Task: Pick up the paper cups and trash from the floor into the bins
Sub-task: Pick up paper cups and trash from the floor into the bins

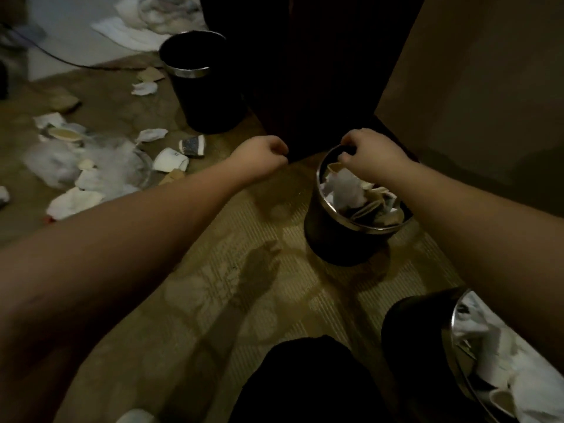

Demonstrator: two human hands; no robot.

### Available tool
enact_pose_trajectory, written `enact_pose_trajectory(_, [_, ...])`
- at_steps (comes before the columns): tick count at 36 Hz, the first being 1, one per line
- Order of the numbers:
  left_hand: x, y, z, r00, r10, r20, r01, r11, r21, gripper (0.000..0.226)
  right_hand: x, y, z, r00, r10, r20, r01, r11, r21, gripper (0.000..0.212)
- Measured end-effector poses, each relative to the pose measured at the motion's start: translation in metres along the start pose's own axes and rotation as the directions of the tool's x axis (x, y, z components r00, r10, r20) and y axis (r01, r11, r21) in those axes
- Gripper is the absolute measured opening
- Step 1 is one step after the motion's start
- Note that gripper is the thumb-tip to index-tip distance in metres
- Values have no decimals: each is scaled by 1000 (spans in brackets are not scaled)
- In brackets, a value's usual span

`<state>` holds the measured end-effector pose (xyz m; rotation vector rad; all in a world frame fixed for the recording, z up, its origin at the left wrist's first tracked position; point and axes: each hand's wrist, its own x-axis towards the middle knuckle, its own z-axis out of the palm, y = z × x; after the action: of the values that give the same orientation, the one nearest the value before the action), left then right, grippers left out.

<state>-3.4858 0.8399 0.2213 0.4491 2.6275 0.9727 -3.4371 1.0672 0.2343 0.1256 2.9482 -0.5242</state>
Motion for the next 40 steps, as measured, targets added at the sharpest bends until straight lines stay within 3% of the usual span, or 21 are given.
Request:
enact_pose_trajectory(9, [-98,-95,-118,933,-309,-185,315,949,2,28,22,-159,23,978,-200,57,200,980,-2,46])
enact_pose_trajectory(13, [-157,-148,-149,875,-421,-240,438,899,17,26,30,-230,48,948,-272,164,281,959,-33,43])
enact_pose_trajectory(19, [-240,-243,-159,771,-591,-236,604,797,-23,30,24,-307,121,846,-377,377,418,908,-32,37])
enact_pose_trajectory(23, [-289,-299,-136,698,-691,-186,689,720,-90,29,16,-327,188,781,-386,491,439,898,8,32])
enact_pose_trajectory(27, [-324,-348,-102,644,-758,-104,753,652,-91,31,12,-327,259,732,-305,610,408,913,-33,31])
enact_pose_trajectory(34, [-363,-424,-51,583,-813,-2,805,577,-135,20,17,-311,351,733,-159,661,298,949,-101,44])
enact_pose_trajectory(37, [-375,-453,-39,545,-838,-37,828,544,-139,19,25,-306,382,736,-133,664,312,937,-159,59])
enact_pose_trajectory(40, [-378,-482,-34,457,-883,-103,866,468,-173,29,32,-303,404,749,-124,650,308,935,-177,71])
